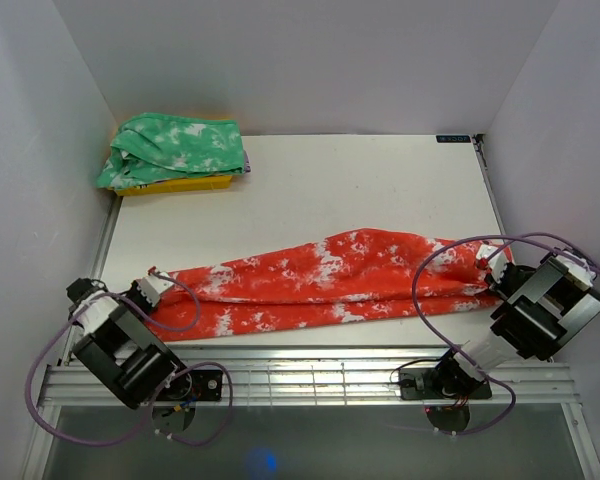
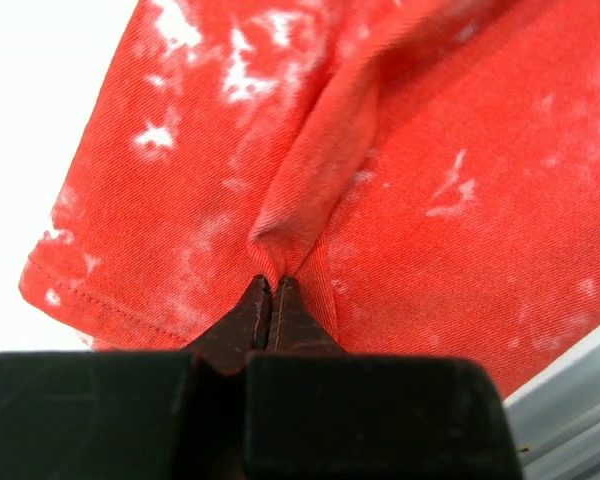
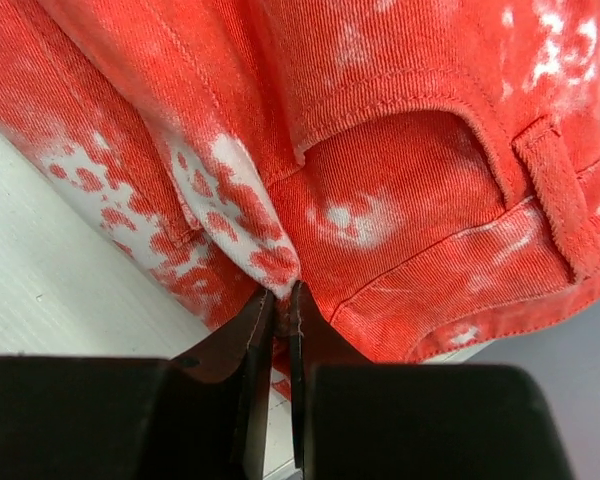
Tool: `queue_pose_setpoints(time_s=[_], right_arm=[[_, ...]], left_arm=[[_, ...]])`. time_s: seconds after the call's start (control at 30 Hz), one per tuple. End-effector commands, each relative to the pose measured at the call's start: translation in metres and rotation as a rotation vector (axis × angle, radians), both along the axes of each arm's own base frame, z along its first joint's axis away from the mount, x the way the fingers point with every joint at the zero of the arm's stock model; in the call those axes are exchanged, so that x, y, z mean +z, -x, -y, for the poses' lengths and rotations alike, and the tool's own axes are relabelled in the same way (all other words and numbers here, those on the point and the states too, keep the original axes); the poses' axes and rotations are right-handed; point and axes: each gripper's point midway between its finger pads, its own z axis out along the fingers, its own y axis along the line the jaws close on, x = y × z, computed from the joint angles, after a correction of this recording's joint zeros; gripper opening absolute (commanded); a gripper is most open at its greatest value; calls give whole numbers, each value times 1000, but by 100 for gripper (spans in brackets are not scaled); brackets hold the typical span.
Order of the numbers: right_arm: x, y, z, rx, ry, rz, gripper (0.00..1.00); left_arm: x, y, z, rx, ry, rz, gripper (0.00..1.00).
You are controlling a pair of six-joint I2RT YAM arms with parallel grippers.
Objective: Fold and stack the trousers
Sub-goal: Fold the trousers
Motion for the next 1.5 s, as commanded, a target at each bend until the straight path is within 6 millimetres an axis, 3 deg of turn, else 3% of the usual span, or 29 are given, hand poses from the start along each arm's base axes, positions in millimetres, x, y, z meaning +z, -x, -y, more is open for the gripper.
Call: queue_pose_setpoints(time_s=[0.0,0.03,0.17,0.23,0.27,0.43,0.47,0.57,0.6,0.63,0.7,0.8,0.87,0.9,0.93,1.03,1.07,1.13,1.17,1.23,1.3,1.33,1.37,1.4,1.43,1.47], right_arm=[[-9,-14,19,205,165,78,8],[-3,-23,22,195,168,82,8],[4,-40,14,141,90,34,8],[4,-47,4,124,61,10,8],[6,-52,2,121,60,10,8],[15,-68,-6,70,14,5,8],[24,-75,-3,56,7,21,8],[38,-80,-1,43,-10,38,8],[48,-85,3,45,-1,62,8],[53,-85,6,43,-2,71,8],[64,-82,7,59,-7,86,8],[70,-73,9,89,14,100,8],[64,-62,8,107,34,94,8],[60,-58,8,118,47,90,8],[49,-49,5,146,53,74,8],[34,-36,8,180,91,40,8],[23,-27,6,181,93,9,8],[11,-25,9,198,129,8,8],[0,-14,6,209,136,-27,8],[-9,-11,9,223,171,-34,8],[-17,-2,11,234,197,-74,19],[-17,0,13,231,204,-82,38],[-15,0,14,214,202,-90,50],[-7,-4,22,193,208,-70,61],[-2,-7,24,184,204,-56,75],[5,-11,23,178,186,-33,81]], left_arm=[[-14,-5,-41,101,-47,-102,0],[-6,-21,-56,158,-12,-108,0],[16,-74,-81,222,42,-114,0],[19,-100,-75,225,75,-128,0],[34,-122,-83,219,50,-94,0],[66,-184,-69,167,63,-22,0],[84,-202,-76,180,61,21,0],[116,-226,-87,176,42,89,0],[141,-238,-99,178,7,143,0],[153,-242,-104,176,-2,170,0],[184,-238,-121,172,-29,232,0],[204,-216,-133,143,-75,273,0],[186,-192,-127,115,-59,241,0],[181,-178,-134,128,-66,236,0],[163,-158,-123,104,-55,204,0],[125,-117,-120,89,-71,137,0],[93,-97,-109,59,-69,90,0],[58,-73,-110,76,-94,15,0],[29,-56,-98,48,-82,-37,0],[3,-38,-97,56,-99,-116,0],[-8,-30,-96,70,-82,-153,23],[-3,-33,-98,75,-69,-139,41],[2,-29,-92,75,-29,-144,70],[21,-35,-105,78,-52,-94,98],[32,-35,-97,72,-5,-76,98],[42,-36,-97,64,-2,-61,98]])
